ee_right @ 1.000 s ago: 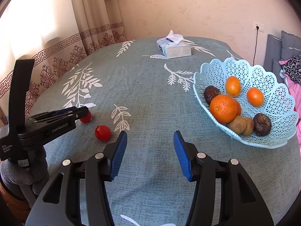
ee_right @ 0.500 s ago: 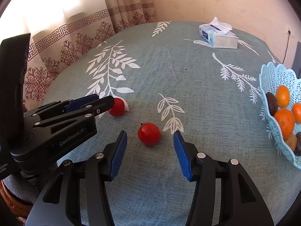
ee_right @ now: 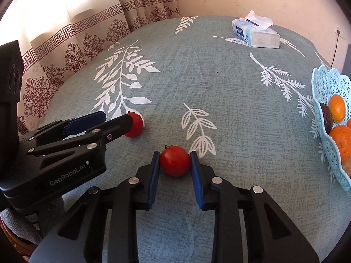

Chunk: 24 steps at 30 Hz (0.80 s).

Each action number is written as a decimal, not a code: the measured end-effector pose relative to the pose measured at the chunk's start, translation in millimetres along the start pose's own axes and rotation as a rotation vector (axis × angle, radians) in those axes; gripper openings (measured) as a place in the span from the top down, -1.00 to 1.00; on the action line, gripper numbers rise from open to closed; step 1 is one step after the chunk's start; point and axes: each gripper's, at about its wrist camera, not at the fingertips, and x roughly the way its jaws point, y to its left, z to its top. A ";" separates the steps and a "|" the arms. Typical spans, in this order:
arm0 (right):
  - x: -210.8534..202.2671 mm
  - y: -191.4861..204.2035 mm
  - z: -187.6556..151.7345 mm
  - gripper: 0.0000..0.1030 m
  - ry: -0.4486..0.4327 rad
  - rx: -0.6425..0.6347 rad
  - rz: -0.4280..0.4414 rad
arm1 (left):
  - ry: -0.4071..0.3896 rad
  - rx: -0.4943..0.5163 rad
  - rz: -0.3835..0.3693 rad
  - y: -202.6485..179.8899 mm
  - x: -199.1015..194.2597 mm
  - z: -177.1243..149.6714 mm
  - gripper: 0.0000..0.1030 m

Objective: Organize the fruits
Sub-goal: 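Grasp a red tomato with the right gripper while the left approaches another tomato, then drop the tomato into the basket with the right gripper while the left grasps a tomato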

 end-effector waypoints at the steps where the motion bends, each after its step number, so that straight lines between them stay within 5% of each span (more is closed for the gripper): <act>1: -2.1 -1.2 -0.4 0.45 -0.006 0.004 -0.002 | 0.002 0.007 -0.001 -1.5 0.5 -0.2 -0.04; 7: -17.8 -12.8 -3.8 0.45 -0.052 0.041 -0.032 | 0.038 0.076 -0.013 -16.1 7.9 -1.2 0.01; 14: -30.5 -19.9 -6.9 0.45 -0.089 0.057 -0.051 | 0.093 0.067 -0.065 -17.7 19.4 0.0 0.45; 24: -57.3 -36.8 -6.9 0.45 -0.159 0.107 -0.078 | 0.070 0.068 -0.034 -18.9 13.8 -0.9 0.46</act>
